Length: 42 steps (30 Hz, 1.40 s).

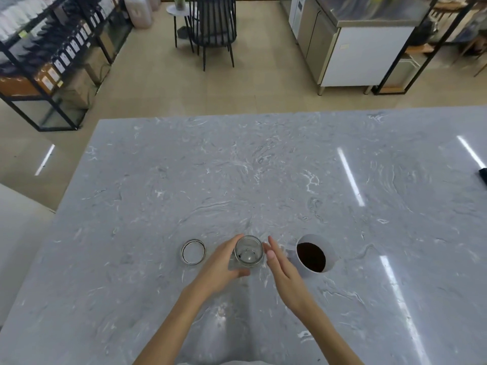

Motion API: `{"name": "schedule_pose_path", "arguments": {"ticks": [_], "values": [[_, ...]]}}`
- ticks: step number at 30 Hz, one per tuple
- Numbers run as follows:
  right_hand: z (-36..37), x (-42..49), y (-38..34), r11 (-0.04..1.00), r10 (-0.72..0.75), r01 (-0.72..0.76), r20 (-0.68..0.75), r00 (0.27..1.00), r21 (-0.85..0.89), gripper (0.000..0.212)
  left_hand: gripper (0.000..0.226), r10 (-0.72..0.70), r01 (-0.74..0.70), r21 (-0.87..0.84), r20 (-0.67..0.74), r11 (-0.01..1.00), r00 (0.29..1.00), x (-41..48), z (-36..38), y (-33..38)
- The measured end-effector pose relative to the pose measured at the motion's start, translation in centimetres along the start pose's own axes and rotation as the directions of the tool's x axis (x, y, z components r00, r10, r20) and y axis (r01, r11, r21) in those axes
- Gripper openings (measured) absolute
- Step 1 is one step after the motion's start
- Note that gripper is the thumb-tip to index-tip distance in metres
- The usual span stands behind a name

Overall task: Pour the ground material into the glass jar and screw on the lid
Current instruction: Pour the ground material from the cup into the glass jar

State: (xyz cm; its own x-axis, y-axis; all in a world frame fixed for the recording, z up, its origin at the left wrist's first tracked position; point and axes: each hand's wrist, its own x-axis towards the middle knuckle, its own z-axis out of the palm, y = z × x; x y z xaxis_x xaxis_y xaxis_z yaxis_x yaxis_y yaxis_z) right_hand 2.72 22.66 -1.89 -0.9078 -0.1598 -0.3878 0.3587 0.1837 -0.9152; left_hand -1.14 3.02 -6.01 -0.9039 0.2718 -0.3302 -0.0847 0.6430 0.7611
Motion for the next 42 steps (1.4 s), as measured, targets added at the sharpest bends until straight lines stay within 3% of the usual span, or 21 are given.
{"name": "schedule_pose_path", "arguments": {"ticks": [3,7,10,12,15,19,24,27,29,32,34,36,38,42], "values": [[-1.1,-0.5,-0.2,0.99,-0.069,0.068,-0.01,0.998,-0.126,0.059,0.089,0.011,-0.011,-0.004,-0.026,1.0,1.0,0.1,0.3,-0.4],[-7.2,-1.4,0.4,0.906,-0.28,0.201,-0.172,0.945,-0.372,0.069,0.088,0.028,-0.027,0.024,-0.04,0.999,0.999,0.4,0.6,-0.5],[-12.3,-1.8,3.0,0.891,-0.168,0.078,-0.165,0.972,-0.447,0.113,0.088,0.041,-0.04,0.041,-0.049,0.998,0.998,0.4,0.7,-0.5],[-13.8,-1.9,5.0,0.912,-0.061,0.015,-0.1,0.993,-0.409,0.126,0.087,0.047,-0.045,0.039,-0.055,0.998,0.997,0.5,0.8,-0.5],[-13.4,-2.2,6.9,0.959,-0.061,0.027,-0.11,0.992,-0.283,0.116,0.087,0.056,-0.055,0.028,-0.054,0.998,0.997,0.5,1.0,-0.6],[-10.8,-2.7,7.6,0.988,-0.081,0.045,-0.255,0.964,-0.146,0.098,0.085,0.054,-0.051,0.041,-0.072,0.998,0.996,0.3,1.3,-0.5],[-9.3,-4.5,9.5,0.989,-0.052,-0.002,-0.354,0.934,-0.151,0.096,0.087,0.123,-0.124,0.006,-0.137,0.992,0.983,-0.2,1.6,0.0],[-10.2,-5.0,9.8,0.986,-0.053,0.005,-0.281,0.958,-0.169,0.095,0.102,0.08,-0.088,-0.06,-0.133,0.994,0.988,-1.0,2.1,0.8],[-10.7,-4.7,9.2,0.983,-0.06,0.025,-0.192,0.98,-0.18,0.093,0.104,0.12,-0.118,0.022,-0.252,0.993,0.96,-2.1,2.5,1.7],[-10.9,-3.8,8.3,0.976,-0.075,0.055,-0.087,0.993,-0.211,0.089,0.066,0.35,-0.336,0.113,-0.455,0.935,0.819,-5.4,4.7,3.6],[-10.6,-3.6,8.2,0.97,-0.099,0.082,-0.067,0.993,-0.227,0.086,0.052,0.315,-0.335,0.009,-0.363,0.942,0.877,-6.8,7.2,5.4],[-10.3,-3.6,8.3,0.977,-0.086,0.072,-0.063,0.994,-0.2,0.086,0.056,0.118,-0.138,-0.176,-0.116,0.975,0.986,-6.7,9.9,7.0],[-9.7,-3.9,8.7,0.98,-0.083,0.072,-0.054,0.995,-0.184,0.089,0.078,0.02,0.017,-0.304,0.116,0.953,0.993,-5.5,12.1,8.0],[-7.8,-5.2,9.2,0.996,-0.088,0.085,-0.094,0.992,-0.036,0.103,0.107,0.077,0.009,-0.405,0.196,0.914,0.978,-2.7,13.8,7.9]]}}
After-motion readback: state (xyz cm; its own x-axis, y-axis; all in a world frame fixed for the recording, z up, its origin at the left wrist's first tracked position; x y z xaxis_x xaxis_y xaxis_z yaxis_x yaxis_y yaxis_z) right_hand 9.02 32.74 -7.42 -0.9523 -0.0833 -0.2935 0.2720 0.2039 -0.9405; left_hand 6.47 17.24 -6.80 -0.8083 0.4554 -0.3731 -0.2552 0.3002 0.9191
